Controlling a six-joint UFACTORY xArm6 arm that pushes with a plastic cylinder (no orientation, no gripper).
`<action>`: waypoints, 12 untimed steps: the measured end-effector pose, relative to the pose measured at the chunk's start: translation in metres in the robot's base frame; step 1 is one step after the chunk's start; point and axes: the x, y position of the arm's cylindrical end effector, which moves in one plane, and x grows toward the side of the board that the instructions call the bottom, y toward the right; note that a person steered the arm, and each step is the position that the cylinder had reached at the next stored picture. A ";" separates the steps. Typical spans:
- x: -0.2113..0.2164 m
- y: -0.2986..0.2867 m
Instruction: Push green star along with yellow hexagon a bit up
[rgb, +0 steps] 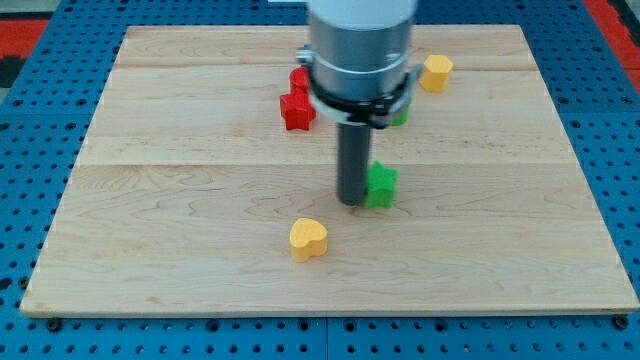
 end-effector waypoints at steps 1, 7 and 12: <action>-0.013 0.009; -0.032 0.032; -0.051 0.096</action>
